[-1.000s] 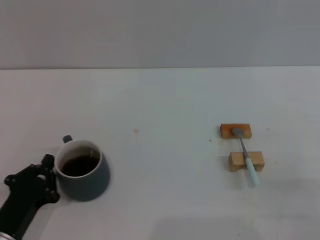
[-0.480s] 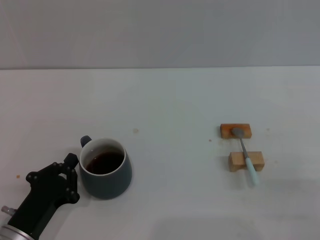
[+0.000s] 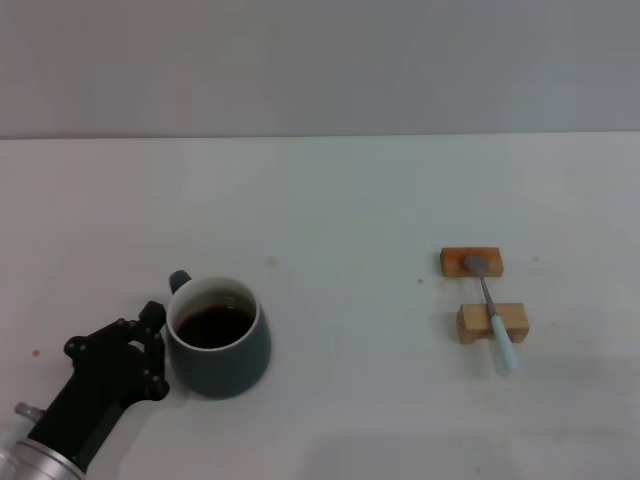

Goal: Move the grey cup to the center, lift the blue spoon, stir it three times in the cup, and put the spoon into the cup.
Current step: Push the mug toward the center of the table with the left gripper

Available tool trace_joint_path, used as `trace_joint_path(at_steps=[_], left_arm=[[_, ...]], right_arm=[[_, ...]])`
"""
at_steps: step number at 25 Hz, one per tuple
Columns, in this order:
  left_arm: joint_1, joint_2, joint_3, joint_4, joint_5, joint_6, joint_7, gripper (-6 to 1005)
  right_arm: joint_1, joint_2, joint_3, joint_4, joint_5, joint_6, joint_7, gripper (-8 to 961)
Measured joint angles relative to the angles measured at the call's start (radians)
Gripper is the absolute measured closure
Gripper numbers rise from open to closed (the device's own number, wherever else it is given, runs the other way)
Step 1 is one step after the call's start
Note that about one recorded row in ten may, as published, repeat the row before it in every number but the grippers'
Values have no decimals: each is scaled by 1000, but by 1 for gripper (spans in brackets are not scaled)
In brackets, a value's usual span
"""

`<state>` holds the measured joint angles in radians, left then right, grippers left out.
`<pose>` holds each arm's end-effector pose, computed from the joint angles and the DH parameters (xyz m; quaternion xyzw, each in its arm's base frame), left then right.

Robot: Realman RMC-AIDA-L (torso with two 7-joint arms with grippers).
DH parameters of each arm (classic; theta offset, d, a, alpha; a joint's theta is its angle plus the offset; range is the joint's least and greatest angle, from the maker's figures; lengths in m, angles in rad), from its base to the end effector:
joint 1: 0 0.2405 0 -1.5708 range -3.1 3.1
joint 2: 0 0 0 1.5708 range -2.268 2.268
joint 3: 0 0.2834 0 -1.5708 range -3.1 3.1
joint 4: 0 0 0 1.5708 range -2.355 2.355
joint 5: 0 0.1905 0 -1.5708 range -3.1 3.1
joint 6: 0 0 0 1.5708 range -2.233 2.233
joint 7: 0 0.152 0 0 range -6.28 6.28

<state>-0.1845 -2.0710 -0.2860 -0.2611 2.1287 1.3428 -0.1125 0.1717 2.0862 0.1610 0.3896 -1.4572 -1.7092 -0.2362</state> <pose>-0.3416 0.2247 -0.0714 -0.7746 -0.2290 -0.3056 0.5041 0.3448 0.2175 -0.0006 -0.5615 0.1675 0.2987 0.7533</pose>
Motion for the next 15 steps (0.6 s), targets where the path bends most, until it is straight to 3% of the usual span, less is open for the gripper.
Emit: trace_joint_path(at_steps=[15], left_arm=[[-47, -4, 61, -61, 4, -53, 16, 909]], right_arm=[[8, -1, 0, 0, 0, -1, 0, 296]])
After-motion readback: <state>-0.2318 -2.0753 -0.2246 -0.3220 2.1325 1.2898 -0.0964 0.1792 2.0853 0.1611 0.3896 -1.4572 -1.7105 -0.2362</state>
